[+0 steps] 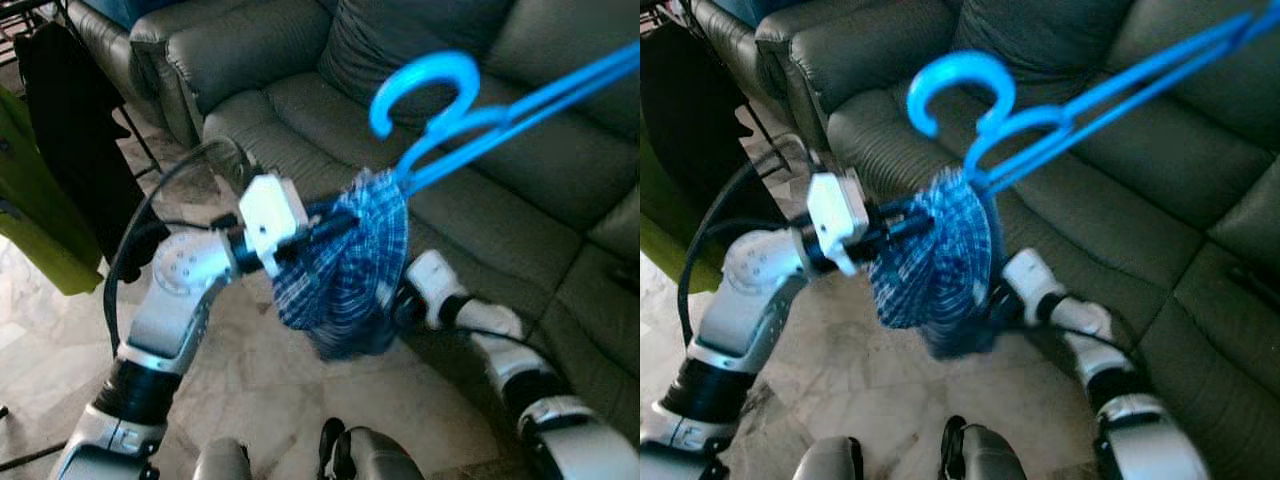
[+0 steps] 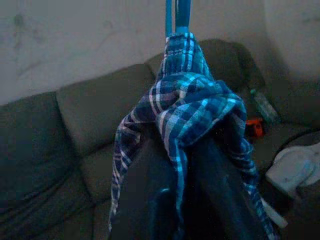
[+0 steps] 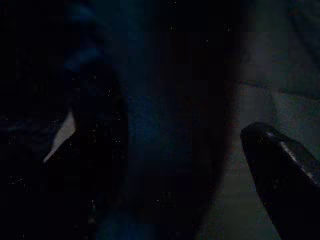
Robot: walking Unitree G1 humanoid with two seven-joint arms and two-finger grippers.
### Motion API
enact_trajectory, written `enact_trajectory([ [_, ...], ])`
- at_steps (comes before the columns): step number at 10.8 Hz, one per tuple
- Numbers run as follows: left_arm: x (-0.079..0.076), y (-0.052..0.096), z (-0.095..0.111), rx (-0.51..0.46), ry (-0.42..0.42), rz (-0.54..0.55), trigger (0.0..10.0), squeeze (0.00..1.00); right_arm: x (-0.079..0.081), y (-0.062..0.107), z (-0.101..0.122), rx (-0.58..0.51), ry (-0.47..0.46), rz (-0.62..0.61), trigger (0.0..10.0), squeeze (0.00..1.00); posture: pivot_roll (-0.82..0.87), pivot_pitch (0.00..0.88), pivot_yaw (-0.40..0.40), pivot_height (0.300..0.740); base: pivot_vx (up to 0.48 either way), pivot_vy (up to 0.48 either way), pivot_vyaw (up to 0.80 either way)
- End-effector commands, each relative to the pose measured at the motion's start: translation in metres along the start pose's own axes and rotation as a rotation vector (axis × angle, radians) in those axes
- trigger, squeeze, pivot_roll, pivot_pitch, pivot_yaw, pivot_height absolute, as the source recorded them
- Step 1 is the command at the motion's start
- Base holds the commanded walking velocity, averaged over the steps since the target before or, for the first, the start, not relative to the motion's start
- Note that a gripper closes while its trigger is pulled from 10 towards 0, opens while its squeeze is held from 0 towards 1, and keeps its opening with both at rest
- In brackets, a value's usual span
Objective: Hang hanger
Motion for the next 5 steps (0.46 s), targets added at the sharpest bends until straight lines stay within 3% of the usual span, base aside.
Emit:
enact_trajectory([
  [1,0.006,0.001,0.014,-0.035,-0.024,0.017,0.0,0.0,-0.004,0.006,-0.015,0.066,-0.016,-0.037,10.0,0.0,0.04,0.148,-0.07,0.74,0.0,0.0,0.0],
  [2,0.011,0.001,0.024,-0.063,-0.021,0.037,0.0,0.0,-0.004,0.011,-0.029,0.132,-0.075,-0.065,10.0,0.0,0.04,0.149,-0.072,0.74,0.0,0.0,0.0],
  [3,0.016,0.001,0.031,-0.081,-0.019,0.053,0.0,0.0,-0.003,0.016,-0.044,0.201,-0.161,-0.1,0.0,0.0,0.05,0.148,-0.074,0.74,0.0,0.0,0.0],
  [4,0.021,0.003,0.035,-0.085,-0.026,0.073,0.0,0.0,-0.006,0.023,-0.06,0.28,-0.298,-0.189,0.0,0.0,0.05,0.148,-0.076,0.74,0.0,0.0,0.0],
  [5,0.026,0.01,0.028,-0.06,-0.019,0.103,0.0,0.0,-0.018,0.028,-0.065,0.297,-0.339,-0.266,0.0,0.0,0.05,0.15,-0.077,0.74,0.0,0.0,0.0],
])
Point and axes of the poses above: a point about 5 cm out from each wrist's last joint towards the gripper, its own y axis pointing back from the gripper into the wrist, its own z axis along the axis of the wrist's last joint, x = y × z, the point moved 4 cm from there along -y, pointing out of the wrist towards the gripper, and after that the axes turned 13 degrees about y, right-handed, at the moved point
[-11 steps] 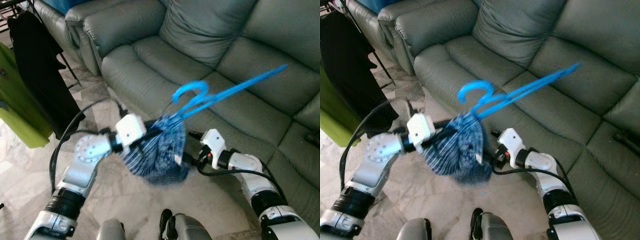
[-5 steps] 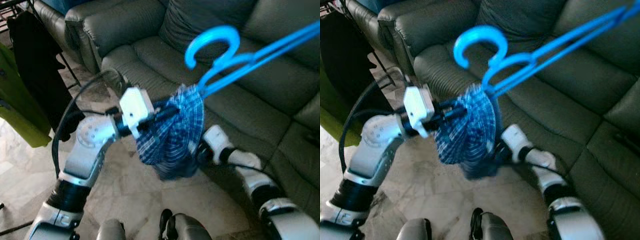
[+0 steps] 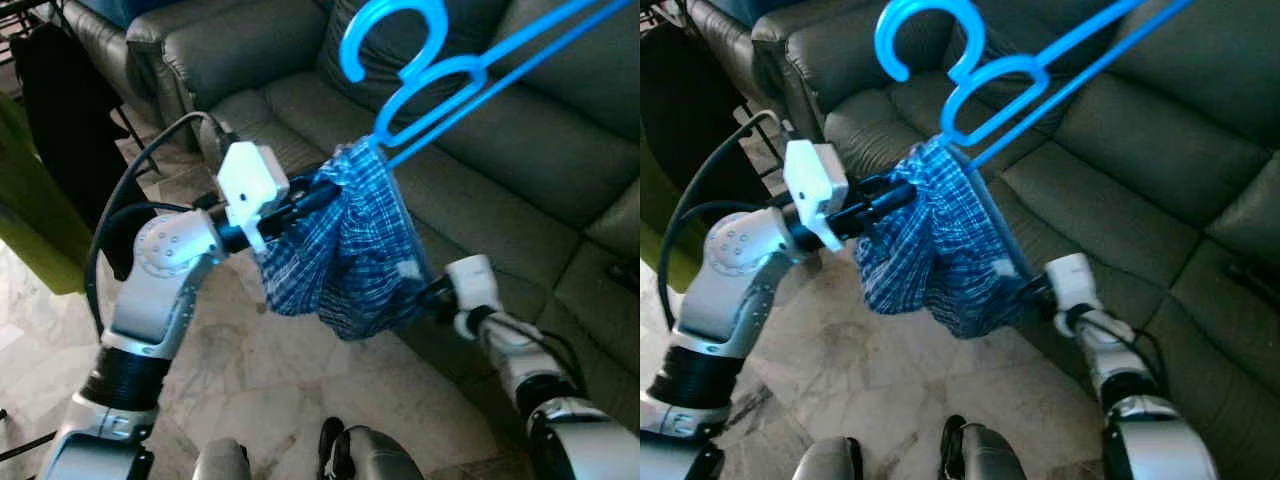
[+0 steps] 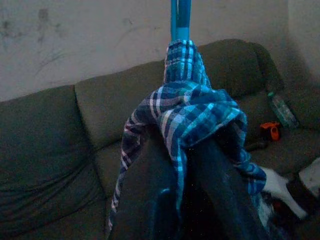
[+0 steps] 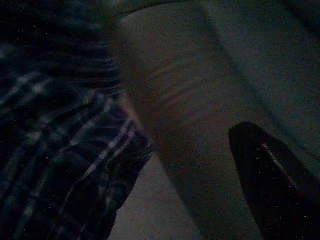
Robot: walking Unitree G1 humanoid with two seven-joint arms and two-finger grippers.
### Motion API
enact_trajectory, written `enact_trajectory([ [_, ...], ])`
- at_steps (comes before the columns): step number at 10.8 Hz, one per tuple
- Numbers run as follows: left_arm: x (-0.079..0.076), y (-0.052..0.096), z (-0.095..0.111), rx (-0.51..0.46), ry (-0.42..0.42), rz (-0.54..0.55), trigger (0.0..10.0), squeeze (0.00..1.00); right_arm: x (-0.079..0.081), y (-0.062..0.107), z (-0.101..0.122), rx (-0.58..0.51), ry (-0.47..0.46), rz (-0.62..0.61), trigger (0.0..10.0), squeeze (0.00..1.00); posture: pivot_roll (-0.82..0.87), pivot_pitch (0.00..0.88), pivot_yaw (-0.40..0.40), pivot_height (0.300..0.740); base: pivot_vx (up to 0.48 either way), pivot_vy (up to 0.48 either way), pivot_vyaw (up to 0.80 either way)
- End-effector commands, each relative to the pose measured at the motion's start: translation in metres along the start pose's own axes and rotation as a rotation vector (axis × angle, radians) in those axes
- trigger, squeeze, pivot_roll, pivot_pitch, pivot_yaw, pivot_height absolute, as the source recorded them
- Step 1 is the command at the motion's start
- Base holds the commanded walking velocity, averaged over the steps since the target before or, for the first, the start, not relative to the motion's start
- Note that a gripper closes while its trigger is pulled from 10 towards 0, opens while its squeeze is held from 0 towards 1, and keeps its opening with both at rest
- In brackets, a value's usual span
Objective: Hang hanger
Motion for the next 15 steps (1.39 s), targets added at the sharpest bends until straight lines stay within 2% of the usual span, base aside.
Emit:
enact_trajectory([
  [1,0.014,0.017,-0.001,-0.005,-0.009,0.081,0.0,0.0,-0.03,0.008,-0.013,0.061,-0.075,-0.148,0.0,0.0,0.04,0.155,-0.072,0.74,0.0,0.0,0.0],
  [2,0.024,0.036,-0.021,0.041,0.047,0.171,0.0,0.0,-0.073,0.018,-0.011,0.087,-0.091,-0.363,0.0,0.0,0.03,0.161,-0.073,0.74,0.0,0.0,0.0],
  [3,0.025,0.047,-0.039,0.076,0.114,0.219,0.0,0.0,-0.112,0.029,0.005,0.032,-0.175,-0.546,0.0,0.0,0.02,0.164,-0.078,0.74,0.0,0.0,0.0],
  [4,0.018,0.057,-0.054,0.117,0.182,0.207,0.0,0.0,-0.133,0.034,0.027,-0.06,-0.218,-0.629,0.0,0.0,0.02,0.162,-0.077,0.74,0.0,0.0,0.0],
  [5,0.012,0.063,-0.063,0.153,0.21,0.178,0.0,0.0,-0.14,0.036,0.038,-0.102,-0.224,-0.648,0.0,0.0,0.02,0.16,-0.077,0.74,0.0,0.0,0.0],
  [6,-0.014,0.081,-0.09,0.27,0.347,0.067,0.0,0.0,-0.15,0.036,0.063,-0.179,-0.222,-0.673,0.0,0.0,0.02,0.158,-0.079,0.74,0.0,0.0,0.0],
  [7,-0.031,0.092,-0.104,0.364,0.396,-0.012,0.0,0.0,-0.151,0.035,0.07,-0.193,-0.222,-0.673,0.0,0.0,0.02,0.158,-0.079,0.74,0.0,0.0,0.0],
  [8,-0.046,0.098,-0.114,0.387,0.502,-0.067,0.0,0.0,-0.148,0.031,0.075,-0.198,-0.232,-0.662,0.0,0.0,0.02,0.156,-0.084,0.74,0.0,0.0,0.0],
  [9,-0.053,0.1,-0.119,0.427,0.507,-0.103,0.0,0.0,-0.145,0.03,0.078,-0.21,-0.229,-0.657,0.0,0.0,0.03,0.155,-0.087,0.74,0.0,0.0,0.0],
  [10,-0.06,0.109,-0.137,0.526,0.473,-0.143,0.0,0.0,-0.14,0.027,0.084,-0.236,-0.22,-0.634,0.0,0.0,0.02,0.153,-0.086,0.74,0.0,0.0,0.0],
  [11,-0.062,0.114,-0.146,0.571,0.456,-0.154,0.0,0.0,-0.138,0.025,0.086,-0.246,-0.206,-0.621,0.0,0.0,0.02,0.154,-0.084,0.74,0.0,0.0,0.0],
  [12,-0.059,0.118,-0.157,0.633,0.405,-0.128,0.0,0.0,-0.133,0.023,0.088,-0.259,-0.196,-0.599,0.0,0.0,0.01,0.154,-0.083,0.74,0.0,0.0,0.0],
  [13,-0.048,0.121,-0.174,0.731,0.314,-0.058,0.0,0.0,-0.127,0.02,0.091,-0.272,-0.19,-0.572,0.0,0.0,0.01,0.154,-0.083,0.74,0.0,0.0,0.0],
  [14,-0.036,0.117,-0.184,0.745,0.256,0.045,0.0,0.0,-0.12,0.017,0.094,-0.28,-0.181,-0.545,0.0,0.0,0.02,0.153,-0.082,0.74,0.0,0.0,0.0],
  [15,-0.025,0.111,-0.193,0.711,0.248,0.188,0.0,0.0,-0.109,0.011,0.1,-0.297,-0.15,-0.497,0.0,0.0,0.02,0.153,-0.083,0.74,0.0,0.0,0.0],
])
Point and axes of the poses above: a point about 5 cm out from each wrist's last joint towards the gripper, its own y axis pointing back from the gripper into the wrist, its own z axis along the axis of the wrist's last joint, x = y × z, the point moved 4 cm from there along -y, pointing out of the wrist towards the gripper, and after that the axes turned 13 degrees about y, right-handed, at the moved point
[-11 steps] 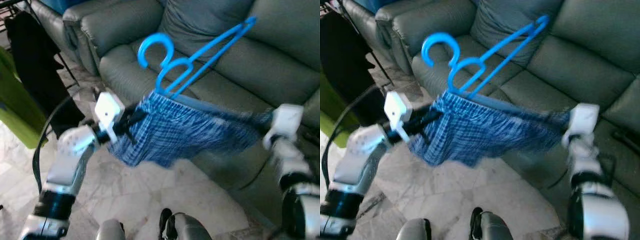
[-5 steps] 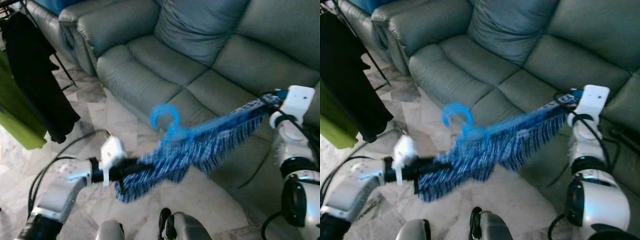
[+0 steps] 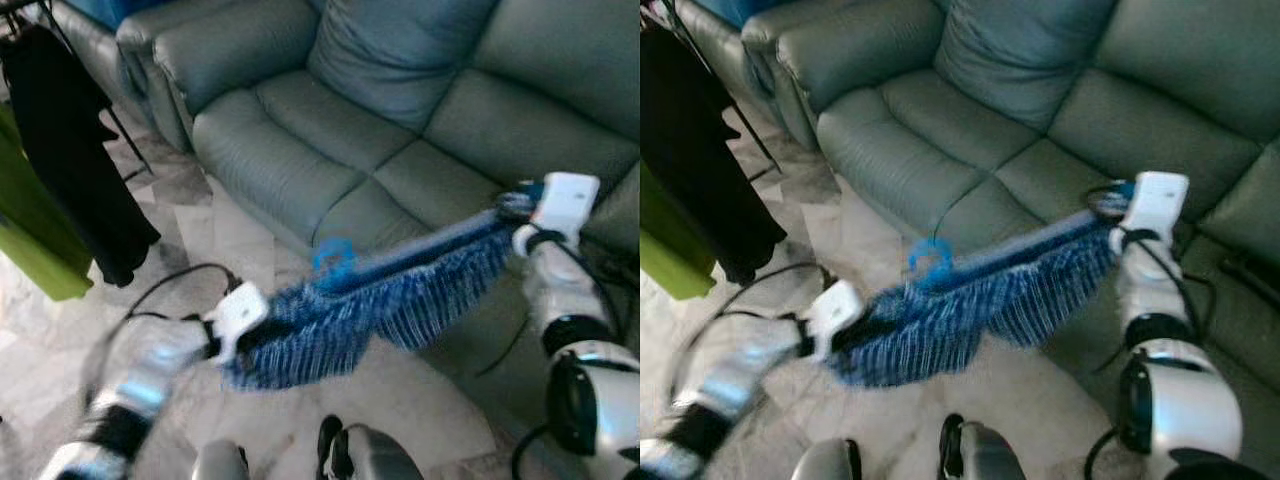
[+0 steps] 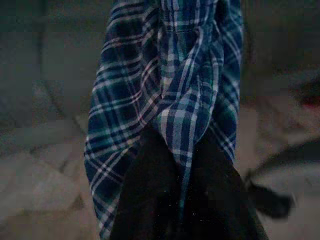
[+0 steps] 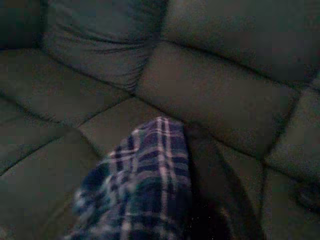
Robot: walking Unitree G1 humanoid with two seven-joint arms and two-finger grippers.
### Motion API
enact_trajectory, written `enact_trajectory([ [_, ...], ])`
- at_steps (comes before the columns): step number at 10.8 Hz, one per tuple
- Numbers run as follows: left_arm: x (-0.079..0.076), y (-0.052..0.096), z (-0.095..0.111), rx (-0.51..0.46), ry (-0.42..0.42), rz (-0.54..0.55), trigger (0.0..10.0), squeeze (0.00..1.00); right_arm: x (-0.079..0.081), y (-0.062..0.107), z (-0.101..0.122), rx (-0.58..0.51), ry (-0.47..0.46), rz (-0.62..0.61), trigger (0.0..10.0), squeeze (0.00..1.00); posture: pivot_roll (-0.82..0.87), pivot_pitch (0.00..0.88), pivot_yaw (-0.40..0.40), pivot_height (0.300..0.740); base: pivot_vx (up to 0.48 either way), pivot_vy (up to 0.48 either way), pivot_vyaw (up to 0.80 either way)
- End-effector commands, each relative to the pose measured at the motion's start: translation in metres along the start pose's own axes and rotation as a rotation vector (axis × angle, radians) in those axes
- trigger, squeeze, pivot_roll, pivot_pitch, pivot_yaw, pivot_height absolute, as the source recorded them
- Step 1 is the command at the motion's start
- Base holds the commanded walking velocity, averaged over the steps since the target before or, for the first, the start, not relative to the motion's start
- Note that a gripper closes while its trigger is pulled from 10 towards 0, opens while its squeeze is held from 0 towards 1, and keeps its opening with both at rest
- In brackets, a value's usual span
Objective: Hang hanger
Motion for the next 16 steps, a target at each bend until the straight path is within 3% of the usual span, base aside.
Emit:
enact_trajectory([
  [1,0.009,0.004,-0.006,0.002,0.028,0.063,0.0,0.0,0.0,-0.003,0.015,-0.06,0.015,0.012,0.0,0.0,0.01,0.153,-0.086,0.74,0.0,0.0,0.0],
  [2,0.014,0.0,-0.01,0.011,-0.002,0.121,0.0,0.0,0.009,-0.004,0.022,-0.09,0.041,0.055,0.0,0.0,0.01,0.155,-0.086,0.74,0.0,0.0,0.0],
  [3,0.018,-0.002,-0.009,-0.018,0.026,0.169,0.0,0.0,0.019,-0.004,0.029,-0.124,0.061,0.101,0.0,0.0,0.01,0.155,-0.086,0.74,0.0,0.0,0.0],
  [4,0.025,-0.004,0.004,-0.125,0.102,0.23,0.0,0.0,0.036,-0.002,0.038,-0.181,0.111,0.18,0.0,0.0,0.02,0.155,-0.085,0.74,0.0,0.0,0.0],
  [6,0.041,0.002,0.009,-0.166,0.121,0.33,0.0,0.0,0.043,0.0,0.037,-0.192,0.138,0.221,0.0,0.0,0.02,0.155,-0.085,0.74,0.0,0.0,0.0],
  [8,0.054,0.006,0.005,-0.146,0.079,0.434,0.0,0.0,0.058,0.005,0.034,-0.197,0.106,0.284,0.0,0.0,0.01,0.157,-0.08,0.74,0.0,0.0,0.0],
  [9,0.052,0.001,0.012,-0.184,0.089,0.458,0.0,0.0,0.078,0.008,0.037,-0.209,0.075,0.323,0.0,0.0,0.01,0.157,-0.08,0.74,0.0,0.0,0.0],
  [10,0.05,-0.002,0.016,-0.212,0.112,0.452,0.0,0.0,0.087,0.01,0.039,-0.214,0.062,0.34,0.0,0.0,0.01,0.155,-0.079,0.74,0.0,0.0,0.0],
  [11,0.047,-0.01,0.028,-0.28,0.171,0.453,0.0,0.0,0.125,0.019,0.047,-0.228,-0.045,0.445,0.0,0.0,0.02,0.153,-0.081,0.74,0.0,0.0,0.0],
  [12,0.047,-0.013,0.033,-0.314,0.205,0.46,0.0,0.0,0.155,0.032,0.048,-0.232,-0.078,0.582,0.0,0.0,0.02,0.153,-0.083,0.74,0.0,0.0,0.0],
  [13,0.049,-0.014,0.035,-0.332,0.231,0.475,0.0,0.0,0.199,0.068,0.038,-0.225,-0.047,0.898,0.0,0.0,0.02,0.152,-0.085,0.74,0.0,0.0,0.0],
  [14,0.053,-0.012,0.037,-0.347,0.255,0.492,0.0,0.0,0.221,0.118,0.006,-0.227,0.122,1.234,0.0,0.0,0.02,0.153,-0.088,0.74,0.0,0.0,0.0],
  [15,0.054,-0.011,0.037,-0.349,0.252,0.494,0.0,0.0,0.219,0.128,-0.008,-0.2,0.158,1.279,0.0,0.0,0.02,0.154,-0.088,0.74,0.0,0.0,0.0],
  [16,0.057,-0.009,0.037,-0.35,0.261,0.502,0.0,0.0,0.21,0.131,-0.025,-0.149,0.231,1.288,10.0,0.0,0.01,0.156,-0.089,0.74,0.0,0.0,0.0],
])
Point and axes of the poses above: a point about 5 cm out from each wrist's last joint towards the gripper, its own y axis pointing back from the gripper into the wrist, its own z axis along the axis of the wrist's last joint, x = y × z, the point moved 4 cm from there along -y, pointing out of the wrist towards the gripper, and after that the axes turned 13 degrees about y, right-handed, at the moved point
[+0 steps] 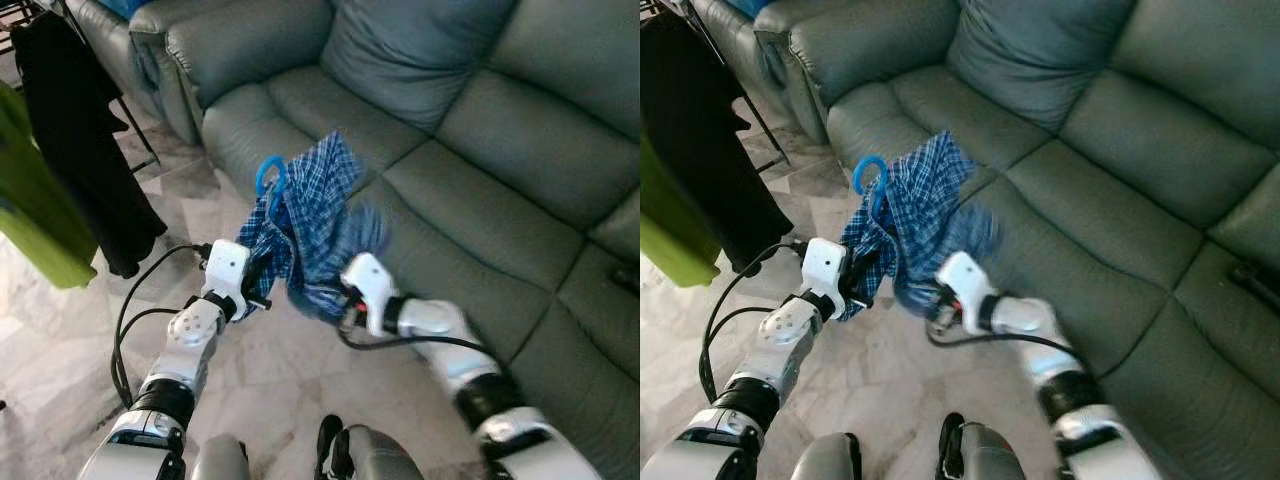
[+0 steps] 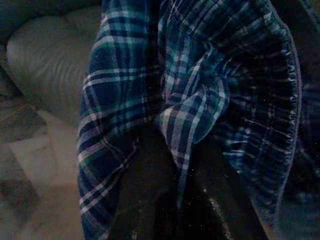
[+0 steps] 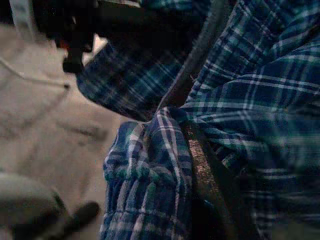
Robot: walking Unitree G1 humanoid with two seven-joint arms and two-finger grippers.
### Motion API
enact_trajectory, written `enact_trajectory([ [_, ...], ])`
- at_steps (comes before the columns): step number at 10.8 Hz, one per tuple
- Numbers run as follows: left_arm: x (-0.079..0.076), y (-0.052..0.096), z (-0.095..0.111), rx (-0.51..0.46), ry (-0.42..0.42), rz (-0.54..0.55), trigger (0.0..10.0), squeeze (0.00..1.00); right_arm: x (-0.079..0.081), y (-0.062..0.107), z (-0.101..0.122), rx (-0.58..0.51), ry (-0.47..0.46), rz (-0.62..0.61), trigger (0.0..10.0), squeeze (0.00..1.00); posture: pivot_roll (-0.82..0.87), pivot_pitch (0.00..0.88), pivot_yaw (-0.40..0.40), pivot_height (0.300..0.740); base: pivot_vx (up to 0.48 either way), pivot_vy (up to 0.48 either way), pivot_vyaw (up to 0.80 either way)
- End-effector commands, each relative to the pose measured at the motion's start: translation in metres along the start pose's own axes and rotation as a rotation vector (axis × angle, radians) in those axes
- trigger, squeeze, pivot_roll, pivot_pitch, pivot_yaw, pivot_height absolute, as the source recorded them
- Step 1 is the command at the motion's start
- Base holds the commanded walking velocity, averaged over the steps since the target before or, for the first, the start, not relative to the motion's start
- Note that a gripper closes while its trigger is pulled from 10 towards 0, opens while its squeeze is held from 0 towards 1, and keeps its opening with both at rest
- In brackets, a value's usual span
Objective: Hang hanger
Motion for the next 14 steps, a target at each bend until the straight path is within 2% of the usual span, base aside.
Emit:
enact_trajectory([
  [1,0.004,-0.002,0.009,-0.039,0.022,0.023,0.0,0.0,0.014,0.004,-0.014,0.059,0.017,0.053,10.0,0.1,0.01,0.156,-0.09,0.74,0.0,0.0,0.0],
  [2,0.003,-0.002,0.009,-0.04,0.021,0.021,0.0,0.0,0.025,0.014,-0.019,0.072,0.067,0.133,10.0,1.0,0.01,0.156,-0.09,0.74,0.0,0.0,0.0],
  [3,0.004,-0.004,0.011,-0.046,0.026,0.024,0.0,0.0,0.04,0.03,-0.038,0.175,0.167,0.25,10.0,1.0,0.01,0.156,-0.09,0.74,0.0,0.0,0.0],
  [4,0.007,-0.004,0.013,-0.056,0.037,0.043,0.0,0.0,0.055,0.054,-0.067,0.311,0.256,0.386,10.0,1.0,0.01,0.156,-0.091,0.74,0.0,0.0,0.0],
  [5,0.011,-0.004,0.014,-0.057,0.042,0.063,0.0,0.0,0.056,0.061,-0.075,0.351,0.264,0.394,10.0,1.0,0.01,0.156,-0.091,0.74,0.0,0.0,0.0],
  [6,0.021,-0.002,0.016,-0.062,0.057,0.119,0.0,0.0,0.061,0.07,-0.081,0.372,0.216,0.422,10.0,1.0,0.0,0.157,-0.089,0.74,0.0,0.0,0.0],
  [7,0.03,-0.001,0.024,-0.101,0.105,0.152,0.0,0.0,0.058,0.071,-0.078,0.336,0.135,0.368,10.0,1.0,0.0,0.157,-0.089,0.74,0.0,0.0,0.0],
  [8,0.036,0.001,0.029,-0.135,0.129,0.171,0.0,0.0,0.018,0.053,-0.061,0.235,0.148,0.039,10.0,1.0,0.0,0.157,-0.091,0.74,0.0,0.0,0.0],
  [9,0.041,0.002,0.031,-0.147,0.13,0.186,0.0,0.0,-0.048,0.052,-0.018,0.013,0.099,-0.455,10.0,1.0,0.0,0.157,-0.092,0.74,0.0,0.0,0.0],
  [10,0.041,0.002,0.032,-0.15,0.134,0.188,0.0,0.0,-0.077,0.062,-0.007,-0.085,-0.105,-0.666,10.0,1.0,0.0,0.156,-0.093,0.74,0.0,0.0,0.0],
  [11,0.041,0.002,0.032,-0.152,0.136,0.189,0.0,0.0,-0.08,0.061,-0.009,-0.095,-0.185,-0.69,10.0,1.0,0.0,0.156,-0.093,0.74,0.0,0.0,0.0],
  [12,0.041,0.002,0.033,-0.156,0.139,0.189,0.0,0.0,-0.073,0.055,-0.012,-0.081,-0.227,-0.648,10.0,1.0,0.0,0.155,-0.093,0.74,0.0,0.0,0.0],
  [13,0.041,0.001,0.035,-0.163,0.141,0.189,0.0,0.0,-0.054,0.046,-0.015,-0.058,-0.216,-0.524,10.0,1.0,0.0,0.155,-0.093,0.74,0.0,0.0,0.0],
  [14,0.043,0.0,0.037,-0.168,0.144,0.195,0.0,0.0,-0.025,0.037,-0.025,-0.007,-0.19,-0.339,10.0,1.0,0.0,0.156,-0.091,0.74,0.0,0.0,0.0],
])
Point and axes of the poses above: a point about 5 cm out from each wrist's last joint towards the gripper, its own y axis pointing back from the gripper into the wrist, its own z axis along the axis of the wrist's last joint, x = y × z, the point moved 4 cm from there along -y, pointing out of the wrist towards the gripper, and after that the axes turned 13 degrees about y, right-handed, at the moved point
